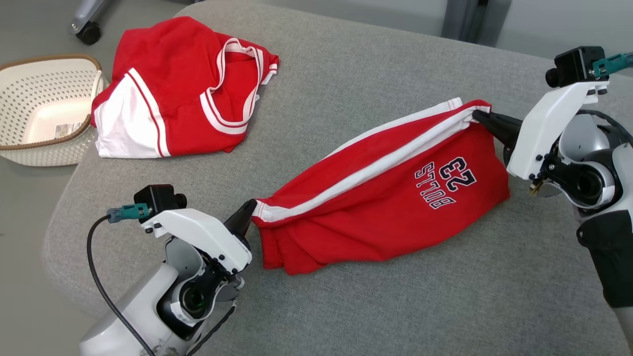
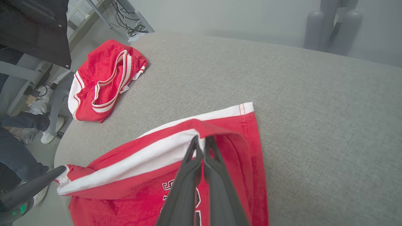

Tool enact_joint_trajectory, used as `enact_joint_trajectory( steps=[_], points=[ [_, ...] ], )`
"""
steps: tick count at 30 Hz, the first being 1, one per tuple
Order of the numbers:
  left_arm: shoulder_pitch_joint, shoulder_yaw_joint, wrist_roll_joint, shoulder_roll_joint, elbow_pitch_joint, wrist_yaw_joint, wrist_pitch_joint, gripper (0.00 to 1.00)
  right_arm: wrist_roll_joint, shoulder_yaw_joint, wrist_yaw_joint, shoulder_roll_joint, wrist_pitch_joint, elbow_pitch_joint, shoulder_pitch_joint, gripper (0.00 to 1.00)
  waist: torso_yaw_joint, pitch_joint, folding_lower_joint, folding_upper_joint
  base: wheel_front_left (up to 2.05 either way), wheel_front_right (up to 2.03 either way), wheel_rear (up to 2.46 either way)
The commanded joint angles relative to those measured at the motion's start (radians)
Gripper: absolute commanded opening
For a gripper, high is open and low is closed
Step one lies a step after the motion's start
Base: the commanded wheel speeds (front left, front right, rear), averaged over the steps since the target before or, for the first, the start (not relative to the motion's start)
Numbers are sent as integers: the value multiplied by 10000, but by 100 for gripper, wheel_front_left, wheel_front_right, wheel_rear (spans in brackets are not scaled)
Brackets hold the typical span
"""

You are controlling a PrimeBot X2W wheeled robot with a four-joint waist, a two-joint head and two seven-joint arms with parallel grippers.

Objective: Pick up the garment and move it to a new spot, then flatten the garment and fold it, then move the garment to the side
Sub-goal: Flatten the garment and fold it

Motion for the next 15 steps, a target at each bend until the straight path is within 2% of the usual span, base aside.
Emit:
enact_joint_trajectory(
  steps=[1,15],
  points=[
    [-152,53,0,10,72,-64,-43,0,-42,3,-3,-74,-119,93,-148,0,62,76,1,0,0,0,0],
    [-716,517,-549,-1118,1408,-504,-268,0,-172,586,-3,-23,-1244,2222,-1405,0,317,619,1,0,0,0,0]
  ],
)
